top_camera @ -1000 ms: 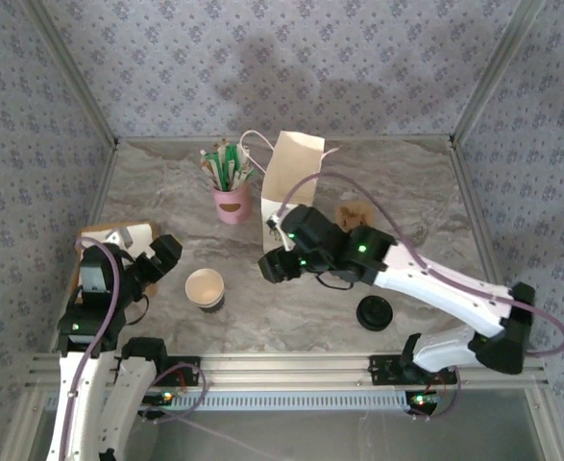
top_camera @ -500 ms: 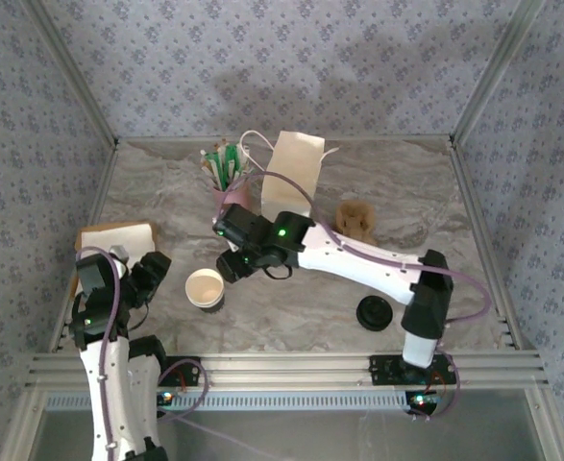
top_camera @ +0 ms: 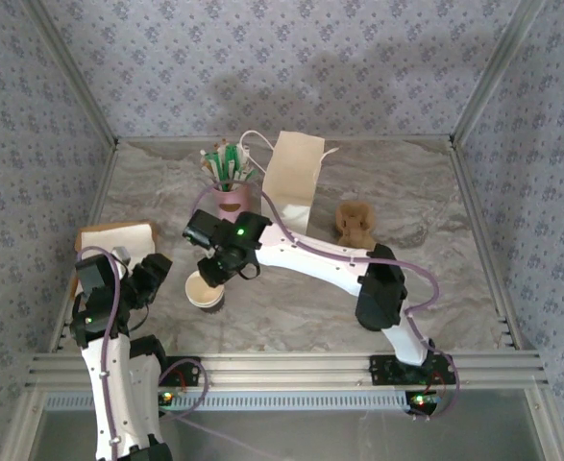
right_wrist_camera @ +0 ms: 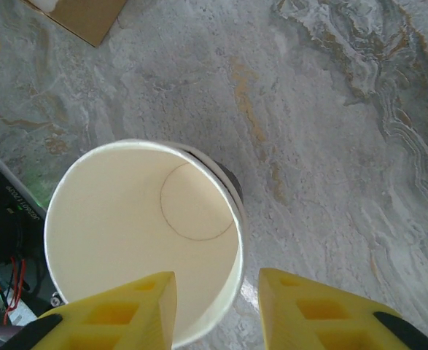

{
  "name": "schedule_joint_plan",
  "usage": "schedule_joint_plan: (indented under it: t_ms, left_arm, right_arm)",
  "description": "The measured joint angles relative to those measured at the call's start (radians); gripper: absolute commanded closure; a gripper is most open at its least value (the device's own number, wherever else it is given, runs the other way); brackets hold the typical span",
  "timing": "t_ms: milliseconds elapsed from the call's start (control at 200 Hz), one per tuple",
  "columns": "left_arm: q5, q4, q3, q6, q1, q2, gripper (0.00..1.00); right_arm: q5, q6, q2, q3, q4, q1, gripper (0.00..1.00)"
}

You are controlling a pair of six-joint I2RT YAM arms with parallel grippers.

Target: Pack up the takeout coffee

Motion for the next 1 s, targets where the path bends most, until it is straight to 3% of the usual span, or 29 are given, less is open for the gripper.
schedule_joint_plan:
  t_ms: [540, 899, 999]
  left_arm:
    - [-0.001, 0.0, 0.0, 0.006, 0.0, 0.0, 0.41]
    - [-0.003, 0.0, 0.0, 0.006, 0.0, 0.0, 0.41]
    - [-0.003, 0.0, 0.0, 0.006, 0.0, 0.0, 0.41]
  right_arm:
    - [0.0, -0.002, 0.076, 0.051, -0.064, 0.0, 0.78]
    - [0.0, -0.002, 0.08, 0.073, -0.075, 0.0, 0.78]
    - [0.0, -0.003, 0.08, 0.076, -0.076, 0.0, 0.83]
